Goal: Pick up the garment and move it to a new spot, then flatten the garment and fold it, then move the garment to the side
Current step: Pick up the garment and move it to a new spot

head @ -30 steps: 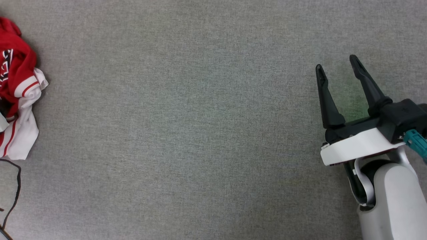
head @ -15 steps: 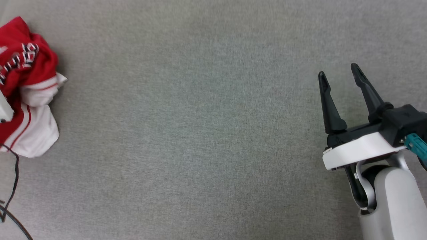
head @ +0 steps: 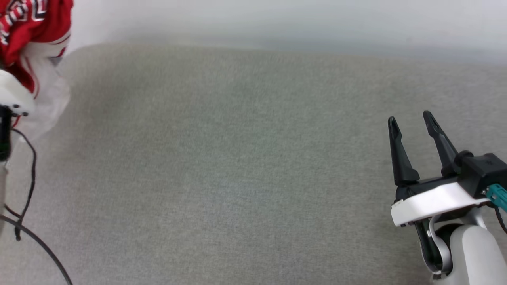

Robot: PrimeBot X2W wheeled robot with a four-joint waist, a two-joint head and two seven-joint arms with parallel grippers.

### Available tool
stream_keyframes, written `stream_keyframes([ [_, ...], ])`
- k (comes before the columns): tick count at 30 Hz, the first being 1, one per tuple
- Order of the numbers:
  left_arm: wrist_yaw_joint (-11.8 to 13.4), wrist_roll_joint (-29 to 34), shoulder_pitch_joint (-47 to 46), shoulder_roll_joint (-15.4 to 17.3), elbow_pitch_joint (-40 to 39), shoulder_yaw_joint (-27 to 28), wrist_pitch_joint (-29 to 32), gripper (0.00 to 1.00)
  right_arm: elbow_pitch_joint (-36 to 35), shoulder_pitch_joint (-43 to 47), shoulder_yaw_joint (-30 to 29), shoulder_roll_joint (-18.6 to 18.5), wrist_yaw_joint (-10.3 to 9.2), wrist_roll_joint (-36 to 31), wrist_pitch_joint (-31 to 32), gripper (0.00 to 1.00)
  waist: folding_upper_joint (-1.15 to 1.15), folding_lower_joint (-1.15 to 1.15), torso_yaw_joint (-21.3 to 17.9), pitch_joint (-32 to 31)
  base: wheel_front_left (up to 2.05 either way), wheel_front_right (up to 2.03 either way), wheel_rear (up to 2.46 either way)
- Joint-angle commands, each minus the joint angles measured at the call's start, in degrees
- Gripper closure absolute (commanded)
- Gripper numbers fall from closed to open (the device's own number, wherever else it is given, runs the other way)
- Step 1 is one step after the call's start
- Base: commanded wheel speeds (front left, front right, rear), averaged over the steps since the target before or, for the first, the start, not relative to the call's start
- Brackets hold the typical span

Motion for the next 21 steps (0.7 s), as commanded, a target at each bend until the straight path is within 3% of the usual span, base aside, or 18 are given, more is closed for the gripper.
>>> stream_keyframes([
  [1,0.2,0.1,1.4,-1.0,-1.5,-0.2,-0.7,1.0,-0.2,1.1,-0.2,0.0,-0.02,0.5,0.2,0.0,0.0,0.01,-2.0,-2.7,0.0,0.0,0.0],
  [8,1.5,-0.6,7.8,-4.7,-13.3,-1.4,-1.8,1.0,-1.2,4.4,-1.5,0.1,-0.02,1.5,1.2,0.0,0.0,0.01,-6.5,-5.3,0.0,0.0,0.0],
  [17,4.0,-0.4,18.7,-11.5,-30.5,-7.3,0.5,1.0,-2.8,7.5,-2.3,0.1,-0.02,1.9,2.4,0.0,0.0,0.01,-14.8,-5.4,0.0,0.0,0.0],
  [21,3.1,-0.2,21.0,-15.2,-33.7,-11.8,2.0,1.0,-3.1,7.1,-1.7,0.1,-0.02,2.4,2.5,0.0,0.0,0.01,-17.9,-3.7,0.0,0.0,0.0],
])
